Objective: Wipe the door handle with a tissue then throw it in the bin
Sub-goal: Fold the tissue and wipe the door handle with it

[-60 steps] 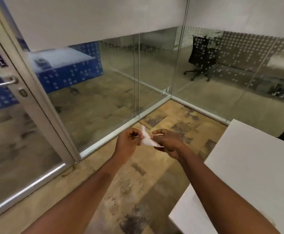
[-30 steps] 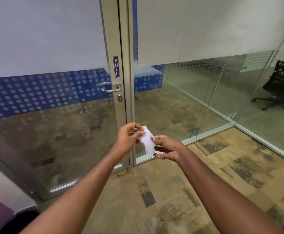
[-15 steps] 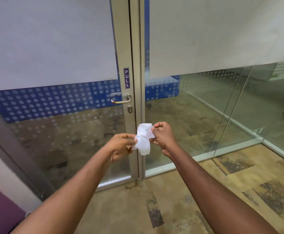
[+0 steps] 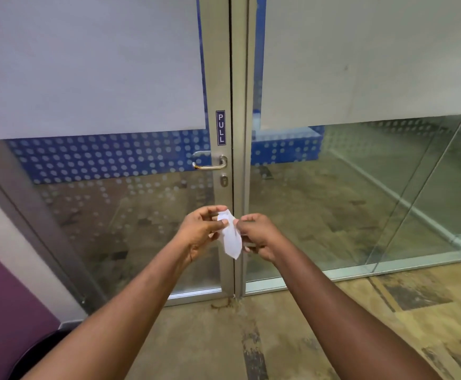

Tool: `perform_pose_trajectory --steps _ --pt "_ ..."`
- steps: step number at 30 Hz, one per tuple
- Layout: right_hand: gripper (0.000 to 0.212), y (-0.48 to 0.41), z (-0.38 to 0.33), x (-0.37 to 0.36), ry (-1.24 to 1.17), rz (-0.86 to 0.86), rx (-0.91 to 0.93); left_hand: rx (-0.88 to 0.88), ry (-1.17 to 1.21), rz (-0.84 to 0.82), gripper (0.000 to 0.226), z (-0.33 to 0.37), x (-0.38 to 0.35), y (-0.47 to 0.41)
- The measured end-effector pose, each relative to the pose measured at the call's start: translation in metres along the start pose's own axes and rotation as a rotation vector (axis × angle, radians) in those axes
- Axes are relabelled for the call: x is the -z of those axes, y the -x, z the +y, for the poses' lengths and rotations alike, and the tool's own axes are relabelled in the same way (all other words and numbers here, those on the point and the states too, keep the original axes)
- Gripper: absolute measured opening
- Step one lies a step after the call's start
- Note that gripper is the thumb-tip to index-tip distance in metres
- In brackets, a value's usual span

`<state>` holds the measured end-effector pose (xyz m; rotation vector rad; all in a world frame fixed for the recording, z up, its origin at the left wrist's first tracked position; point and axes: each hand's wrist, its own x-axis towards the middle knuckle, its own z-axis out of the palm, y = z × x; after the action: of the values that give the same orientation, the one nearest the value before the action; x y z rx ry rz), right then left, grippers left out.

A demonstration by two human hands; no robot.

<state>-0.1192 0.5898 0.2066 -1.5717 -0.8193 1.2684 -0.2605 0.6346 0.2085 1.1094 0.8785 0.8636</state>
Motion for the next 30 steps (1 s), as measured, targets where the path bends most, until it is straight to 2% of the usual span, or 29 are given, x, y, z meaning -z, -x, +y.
perform_pose_trajectory --steps 2,4,9,12,14,19,25,28,30 --pt "0.014 -0.005 0.001 0.001 -0.139 -0.102 -0.064 -0.020 -0.012 0.020 0.031 -0.003 0.002 -0.001" --pt "0.011 -0.011 0.004 -0.002 -0.212 -0.152 -0.053 -0.034 -0.045 0.073 0.029 -0.006 0.009 -0.002" --pt "0.032 -0.025 0.000 -0.015 -0.081 -0.030 0.254 -0.103 -0.209 0.292 0.025 -0.008 0.030 -0.012" --pt "0.033 -0.041 -0.003 -0.033 0.036 0.003 0.363 -0.127 -0.202 0.353 0.024 -0.010 0.048 -0.025" --pt "0.027 -0.053 -0.004 -0.047 0.108 0.060 0.395 -0.139 -0.220 0.364 0.024 -0.010 0.059 -0.035" --pt "0.017 -0.092 -0.014 -0.076 0.230 0.184 0.426 -0.186 -0.360 0.355 0.017 0.000 0.089 -0.074" --pt "0.021 -0.148 -0.047 -0.112 0.248 0.313 0.450 -0.214 -0.492 0.201 0.023 0.031 0.137 -0.135" --pt "0.020 -0.172 -0.059 -0.127 0.280 0.373 0.473 -0.214 -0.555 0.145 0.010 0.042 0.157 -0.164" --pt "0.014 -0.186 -0.064 -0.133 0.288 0.394 0.476 -0.213 -0.597 0.116 0.009 0.047 0.167 -0.181"
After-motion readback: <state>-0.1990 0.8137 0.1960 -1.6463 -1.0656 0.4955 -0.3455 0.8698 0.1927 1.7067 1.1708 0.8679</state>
